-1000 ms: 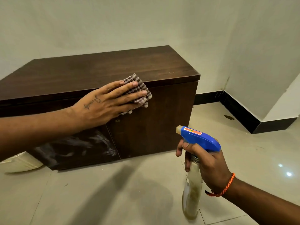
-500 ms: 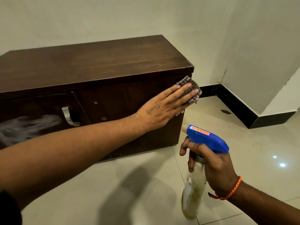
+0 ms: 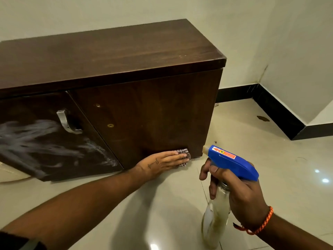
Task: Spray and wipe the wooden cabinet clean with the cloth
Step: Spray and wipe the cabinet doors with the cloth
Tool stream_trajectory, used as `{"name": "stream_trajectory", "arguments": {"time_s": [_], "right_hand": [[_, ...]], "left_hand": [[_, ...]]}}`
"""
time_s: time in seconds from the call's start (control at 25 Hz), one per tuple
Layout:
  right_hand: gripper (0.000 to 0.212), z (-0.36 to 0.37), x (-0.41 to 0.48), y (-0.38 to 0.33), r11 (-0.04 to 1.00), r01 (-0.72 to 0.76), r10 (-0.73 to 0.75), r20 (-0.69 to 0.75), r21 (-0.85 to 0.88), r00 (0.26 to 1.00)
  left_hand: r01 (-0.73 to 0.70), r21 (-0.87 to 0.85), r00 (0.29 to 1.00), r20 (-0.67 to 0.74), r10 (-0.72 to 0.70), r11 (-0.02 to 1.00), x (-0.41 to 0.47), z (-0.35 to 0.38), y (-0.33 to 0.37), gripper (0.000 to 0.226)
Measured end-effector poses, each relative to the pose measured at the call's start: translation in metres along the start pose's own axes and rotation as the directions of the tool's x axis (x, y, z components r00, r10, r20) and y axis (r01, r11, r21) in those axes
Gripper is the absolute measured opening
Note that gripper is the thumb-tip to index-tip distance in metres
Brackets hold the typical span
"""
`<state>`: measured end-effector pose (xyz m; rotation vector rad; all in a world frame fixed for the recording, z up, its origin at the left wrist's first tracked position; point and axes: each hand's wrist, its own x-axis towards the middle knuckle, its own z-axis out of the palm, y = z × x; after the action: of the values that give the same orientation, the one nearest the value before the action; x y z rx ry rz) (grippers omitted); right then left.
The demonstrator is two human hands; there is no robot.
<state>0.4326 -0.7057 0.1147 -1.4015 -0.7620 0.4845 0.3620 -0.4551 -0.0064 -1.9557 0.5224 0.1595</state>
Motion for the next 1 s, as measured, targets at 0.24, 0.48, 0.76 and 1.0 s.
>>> {"name": "stream_trajectory", "arguments": {"time_s": [0.24, 0.48, 0.76, 1.0], "right_hand": [[0.024, 0.009, 0.003, 0.010, 0.999, -0.022, 0.023, 0.047, -0.029, 0.999], [0.019, 0.039, 0.006, -0.007, 1.000, 0.016, -0.016, 0.028, 0.001, 0.999], [0.021, 0.054, 0.011, -0.033, 0.996, 0.088, -0.089, 0.054, 0.019, 0.995], [0.022, 0.054, 0.007, -0.038, 0.997, 0.072, -0.073, 0.056, 0.023, 0.996]], "left_hand": [[0.119, -0.083, 0.990, -0.064, -0.125, 0.989, -0.032, 0.002, -0.038, 0.077], [0.335, -0.202, 0.885, -0.269, -0.381, 0.921, -0.067, -0.051, -0.150, 0.068], [0.349, -0.133, 0.882, -0.289, -0.373, 0.928, -0.160, -0.047, -0.191, 0.065], [0.345, -0.171, 0.911, -0.174, -0.373, 0.923, -0.185, -0.029, -0.164, 0.066]]}}
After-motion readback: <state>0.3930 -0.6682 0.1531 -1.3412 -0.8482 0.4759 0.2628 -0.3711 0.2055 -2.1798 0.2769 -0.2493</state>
